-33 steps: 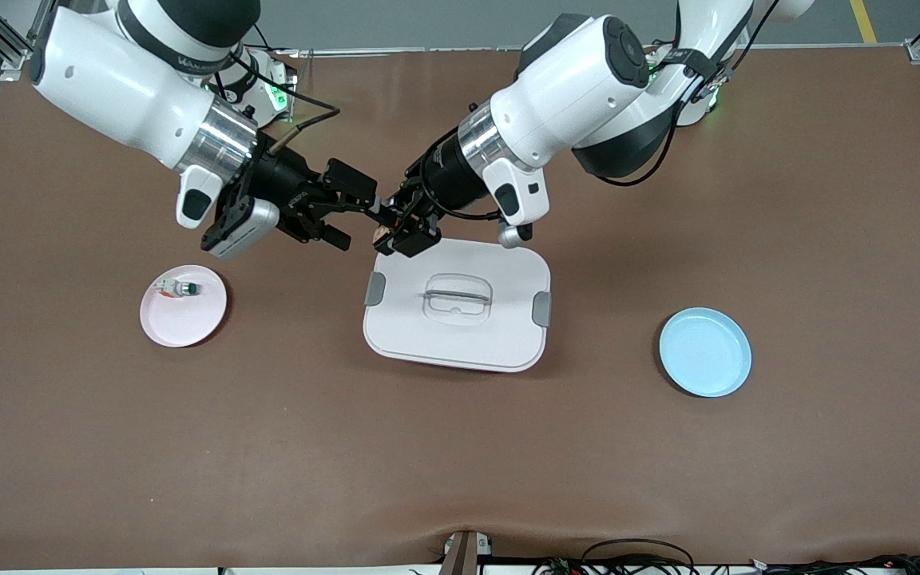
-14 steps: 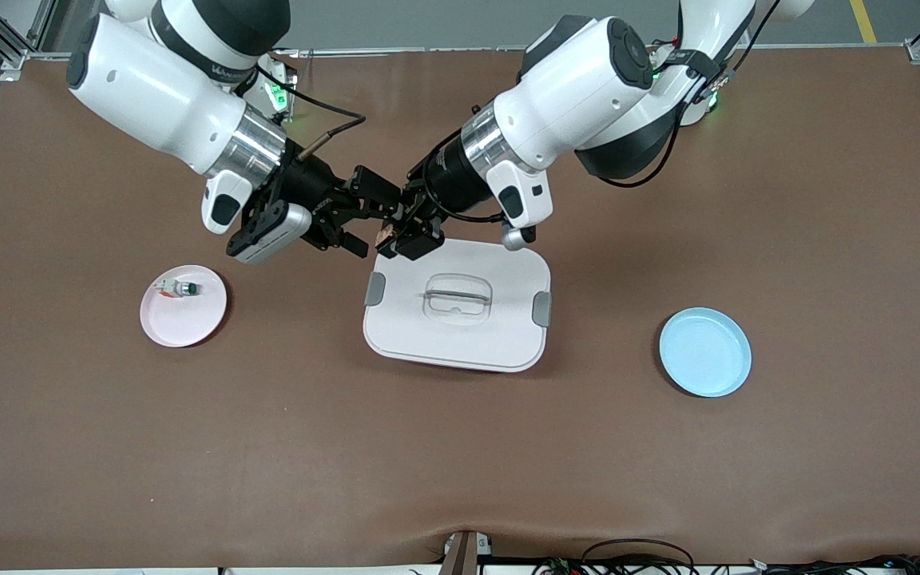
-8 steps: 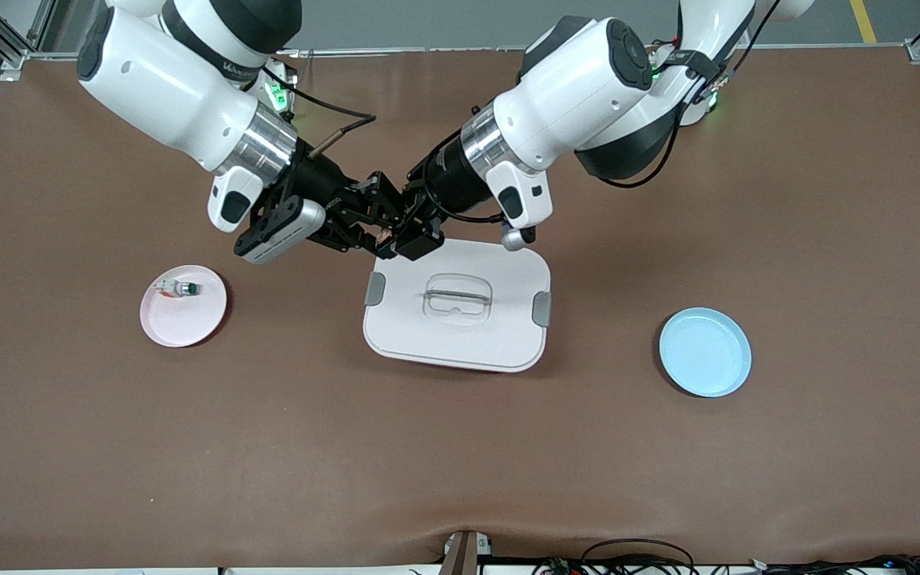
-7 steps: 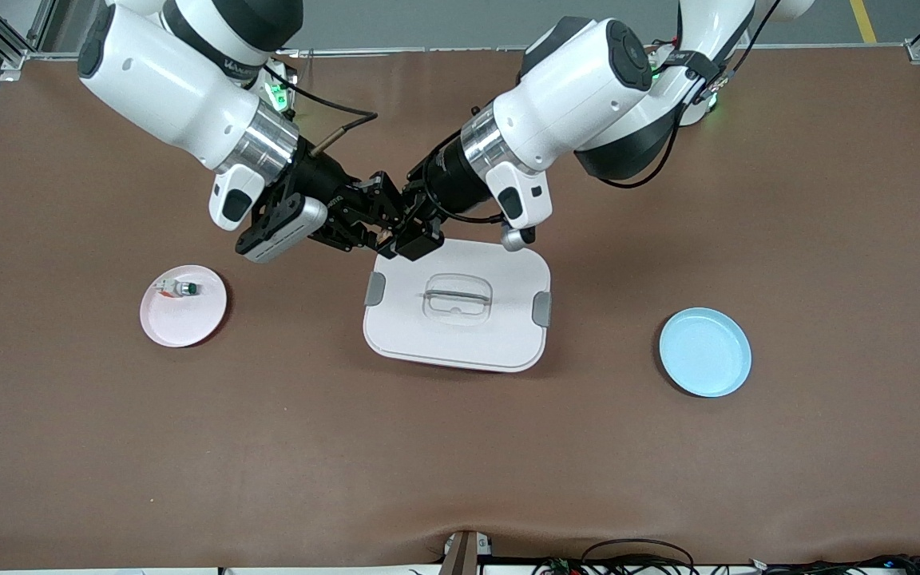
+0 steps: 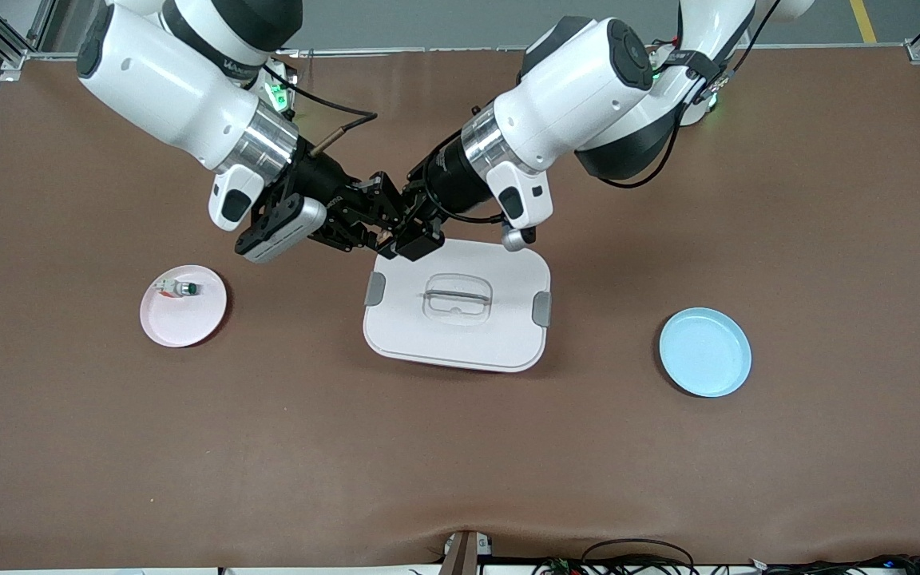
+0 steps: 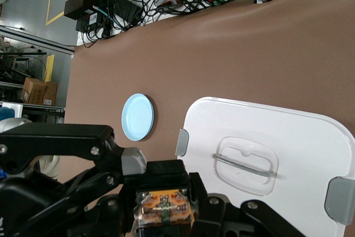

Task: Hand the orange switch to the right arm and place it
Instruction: 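Close the right gripper on the orange switch beside the left gripper, then open the left gripper and withdraw it while the right gripper pulls away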

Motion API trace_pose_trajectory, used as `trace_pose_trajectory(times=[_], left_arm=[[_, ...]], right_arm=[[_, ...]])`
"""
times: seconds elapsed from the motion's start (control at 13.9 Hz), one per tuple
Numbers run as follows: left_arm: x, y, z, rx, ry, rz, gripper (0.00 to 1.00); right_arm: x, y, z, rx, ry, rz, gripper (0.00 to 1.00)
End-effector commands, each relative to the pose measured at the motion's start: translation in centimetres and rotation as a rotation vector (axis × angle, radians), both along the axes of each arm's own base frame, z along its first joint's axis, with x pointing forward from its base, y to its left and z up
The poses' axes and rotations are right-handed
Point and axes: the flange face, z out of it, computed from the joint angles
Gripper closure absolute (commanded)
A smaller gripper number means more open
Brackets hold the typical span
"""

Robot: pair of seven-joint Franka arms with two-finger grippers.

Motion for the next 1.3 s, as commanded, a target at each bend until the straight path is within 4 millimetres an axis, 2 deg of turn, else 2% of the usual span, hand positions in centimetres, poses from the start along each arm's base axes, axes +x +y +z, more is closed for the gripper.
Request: trace_pose_trajectory(times=[0.0,0.07,0.51,0.72,0.87,1.08,1.23], left_arm=[[0.0,0.2,0.9,0.009,-0.021,0.014,0.04],[0.0,0.2,0.9,0.007,-0.017,0.017,0.00],[0.2,1.0,1.7,0.003,-0.028,0.030,0.00],[1.9,3.6,2.9,-0.010,-0.037,0.075,0.00],[2.7,5.4,4.3,-0.019,-0.056,0.104,0.00],[3.2,8.2,6.9,-0.011,-0.097,0.131,0.00],[2.8,10.9,7.5,0.065,-0.087,0.097,0.00]], right_arm=[[0.7,0.4,-0.5,-0.003,0.019,-0.014,1.00],[0.8,0.4,-0.6,-0.002,0.021,-0.017,1.00],[1.2,-0.1,-1.0,-0.024,-0.004,0.007,1.00],[1.7,-0.9,-2.2,-0.066,-0.067,0.101,1.00],[2.5,-1.9,-4.3,-0.108,-0.089,0.157,1.00],[3.6,-4.4,-6.3,-0.250,-0.094,0.252,1.00],[4.0,-6.1,-7.4,-0.313,-0.087,0.308,1.00]])
